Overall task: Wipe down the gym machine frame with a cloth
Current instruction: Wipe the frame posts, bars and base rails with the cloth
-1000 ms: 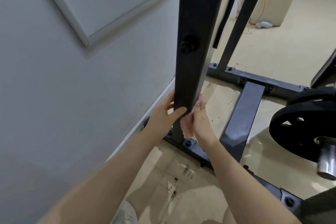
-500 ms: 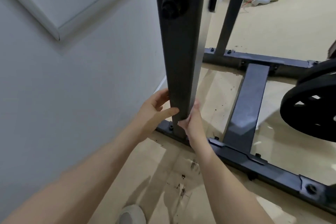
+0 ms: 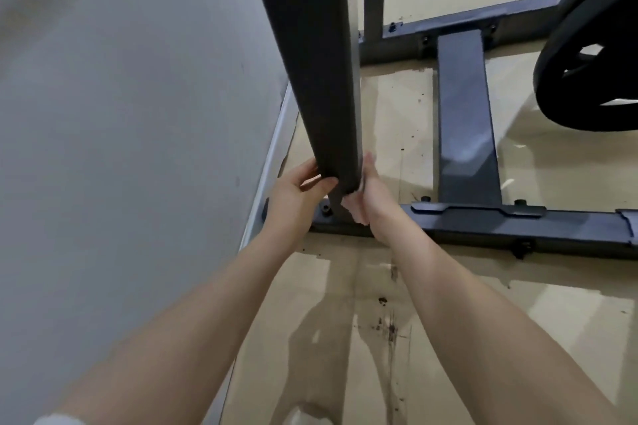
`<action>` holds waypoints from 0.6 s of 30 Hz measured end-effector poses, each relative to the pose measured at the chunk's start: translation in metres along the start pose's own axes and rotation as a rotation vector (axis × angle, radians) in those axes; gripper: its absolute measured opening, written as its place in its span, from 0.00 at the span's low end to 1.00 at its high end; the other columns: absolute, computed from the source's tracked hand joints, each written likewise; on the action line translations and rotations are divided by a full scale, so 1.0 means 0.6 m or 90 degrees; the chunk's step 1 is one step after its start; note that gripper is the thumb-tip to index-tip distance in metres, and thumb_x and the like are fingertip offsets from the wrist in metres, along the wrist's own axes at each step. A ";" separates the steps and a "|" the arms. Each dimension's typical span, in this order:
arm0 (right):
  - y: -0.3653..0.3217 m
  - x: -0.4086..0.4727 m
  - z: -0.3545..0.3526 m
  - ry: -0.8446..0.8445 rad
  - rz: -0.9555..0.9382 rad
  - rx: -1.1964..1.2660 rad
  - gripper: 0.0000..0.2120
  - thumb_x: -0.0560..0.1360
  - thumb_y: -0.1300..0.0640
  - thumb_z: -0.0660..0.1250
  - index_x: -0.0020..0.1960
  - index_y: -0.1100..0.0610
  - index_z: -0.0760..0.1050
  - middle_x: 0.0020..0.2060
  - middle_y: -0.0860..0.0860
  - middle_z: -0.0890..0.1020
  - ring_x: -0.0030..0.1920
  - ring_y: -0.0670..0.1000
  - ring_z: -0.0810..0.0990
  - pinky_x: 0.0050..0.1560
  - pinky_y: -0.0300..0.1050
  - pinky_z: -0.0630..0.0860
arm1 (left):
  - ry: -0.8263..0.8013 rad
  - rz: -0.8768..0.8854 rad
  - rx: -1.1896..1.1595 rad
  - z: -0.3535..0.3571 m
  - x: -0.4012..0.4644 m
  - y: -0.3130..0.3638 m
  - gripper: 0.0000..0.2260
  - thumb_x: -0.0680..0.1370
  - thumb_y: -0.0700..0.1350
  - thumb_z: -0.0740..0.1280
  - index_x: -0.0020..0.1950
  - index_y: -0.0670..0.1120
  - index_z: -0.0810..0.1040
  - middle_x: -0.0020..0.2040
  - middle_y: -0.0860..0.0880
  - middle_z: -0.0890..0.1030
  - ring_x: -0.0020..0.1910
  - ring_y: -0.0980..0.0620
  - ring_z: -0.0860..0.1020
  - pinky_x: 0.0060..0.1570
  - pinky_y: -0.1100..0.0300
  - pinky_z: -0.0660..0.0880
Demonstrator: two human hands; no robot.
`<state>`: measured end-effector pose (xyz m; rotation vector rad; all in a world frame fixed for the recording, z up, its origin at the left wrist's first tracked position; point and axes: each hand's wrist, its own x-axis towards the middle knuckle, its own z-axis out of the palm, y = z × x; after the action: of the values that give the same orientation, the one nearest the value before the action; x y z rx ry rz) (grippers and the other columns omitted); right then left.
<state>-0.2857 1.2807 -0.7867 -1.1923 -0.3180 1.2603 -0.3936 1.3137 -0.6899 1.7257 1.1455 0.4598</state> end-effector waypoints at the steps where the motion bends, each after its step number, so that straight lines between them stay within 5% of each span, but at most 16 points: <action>1: -0.023 -0.025 0.017 0.052 -0.025 0.007 0.23 0.81 0.39 0.48 0.56 0.57 0.70 0.36 0.47 0.80 0.29 0.39 0.79 0.24 0.31 0.72 | -0.011 0.008 -0.003 -0.003 0.001 -0.001 0.16 0.77 0.39 0.67 0.63 0.49 0.77 0.51 0.62 0.81 0.49 0.68 0.77 0.49 0.74 0.73; 3: -0.014 -0.032 0.028 0.081 -0.110 0.023 0.26 0.81 0.39 0.44 0.59 0.60 0.66 0.25 0.44 0.78 0.24 0.39 0.77 0.22 0.29 0.69 | -0.024 0.016 -0.016 -0.006 0.003 -0.004 0.16 0.76 0.38 0.67 0.63 0.49 0.78 0.51 0.62 0.81 0.48 0.70 0.78 0.45 0.76 0.73; 5: 0.010 -0.026 0.016 0.101 -0.183 -0.018 0.32 0.79 0.35 0.46 0.60 0.62 0.69 0.28 0.46 0.77 0.25 0.42 0.75 0.23 0.32 0.70 | -0.021 0.024 -0.019 -0.009 0.005 -0.005 0.16 0.76 0.38 0.67 0.63 0.50 0.78 0.50 0.63 0.81 0.47 0.71 0.78 0.46 0.76 0.74; 7: 0.030 -0.018 -0.001 0.101 -0.032 0.007 0.32 0.74 0.28 0.54 0.50 0.57 0.76 0.28 0.48 0.76 0.26 0.45 0.73 0.24 0.34 0.69 | -0.019 0.027 -0.017 -0.009 0.009 -0.007 0.17 0.76 0.39 0.67 0.64 0.50 0.77 0.54 0.60 0.81 0.52 0.66 0.78 0.55 0.67 0.75; 9: 0.049 -0.014 0.006 0.255 0.143 0.003 0.26 0.76 0.34 0.58 0.54 0.55 0.77 0.44 0.52 0.82 0.44 0.49 0.82 0.41 0.38 0.78 | -0.014 0.030 -0.004 -0.006 0.006 -0.010 0.18 0.77 0.41 0.67 0.66 0.51 0.76 0.58 0.58 0.80 0.57 0.59 0.78 0.62 0.58 0.72; 11: 0.066 -0.034 -0.003 0.310 0.064 -0.095 0.23 0.82 0.44 0.54 0.67 0.59 0.71 0.59 0.55 0.78 0.62 0.55 0.76 0.61 0.48 0.73 | -0.008 0.046 -0.004 -0.001 0.003 -0.019 0.18 0.78 0.42 0.66 0.67 0.52 0.74 0.60 0.58 0.79 0.60 0.57 0.76 0.65 0.53 0.71; 15: 0.122 -0.068 0.012 0.319 0.049 -0.194 0.20 0.82 0.45 0.53 0.66 0.53 0.73 0.52 0.50 0.79 0.55 0.53 0.77 0.60 0.48 0.73 | -0.157 0.087 -0.049 -0.024 0.010 -0.059 0.21 0.79 0.41 0.63 0.72 0.54 0.68 0.65 0.60 0.75 0.65 0.61 0.71 0.67 0.55 0.69; 18: 0.144 -0.087 0.018 0.308 0.019 -0.271 0.19 0.80 0.46 0.57 0.53 0.60 0.78 0.39 0.52 0.80 0.41 0.53 0.78 0.46 0.50 0.76 | -0.200 0.046 -0.029 -0.060 0.023 -0.115 0.23 0.81 0.39 0.60 0.74 0.55 0.63 0.69 0.59 0.71 0.68 0.62 0.67 0.65 0.64 0.65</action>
<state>-0.3599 1.2286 -0.8318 -1.8248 -0.2130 0.9096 -0.4464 1.3493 -0.7363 1.7311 0.8432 0.2442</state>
